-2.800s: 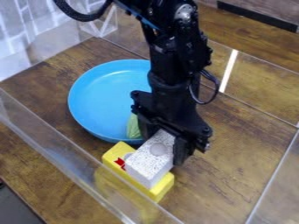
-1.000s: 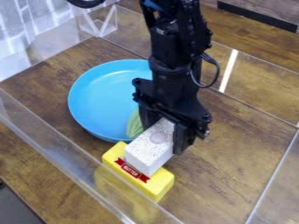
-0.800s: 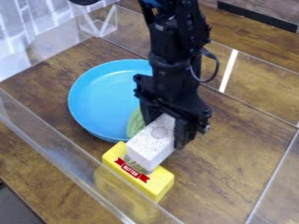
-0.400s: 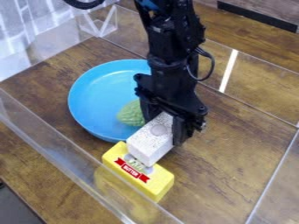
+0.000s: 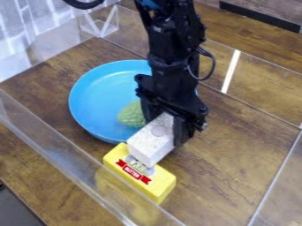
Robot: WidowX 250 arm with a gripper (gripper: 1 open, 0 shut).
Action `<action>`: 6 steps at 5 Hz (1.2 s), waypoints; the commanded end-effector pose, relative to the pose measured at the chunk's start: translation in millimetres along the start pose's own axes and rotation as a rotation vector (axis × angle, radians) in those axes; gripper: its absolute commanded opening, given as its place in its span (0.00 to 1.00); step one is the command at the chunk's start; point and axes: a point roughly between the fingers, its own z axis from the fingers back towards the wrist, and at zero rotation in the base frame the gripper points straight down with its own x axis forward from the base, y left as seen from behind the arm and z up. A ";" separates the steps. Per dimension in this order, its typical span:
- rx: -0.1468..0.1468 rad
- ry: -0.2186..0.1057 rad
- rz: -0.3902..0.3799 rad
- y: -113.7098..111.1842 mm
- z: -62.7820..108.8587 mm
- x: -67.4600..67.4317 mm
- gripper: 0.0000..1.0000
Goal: Put the white object in the blue tray
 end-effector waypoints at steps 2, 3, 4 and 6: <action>0.001 -0.035 0.019 8.3 10.6 7.8 0.00; -0.001 -0.031 0.021 8.1 10.4 7.1 0.00; -0.002 -0.027 0.024 8.1 9.8 6.4 0.00; -0.005 -0.018 0.029 8.3 8.4 5.2 0.00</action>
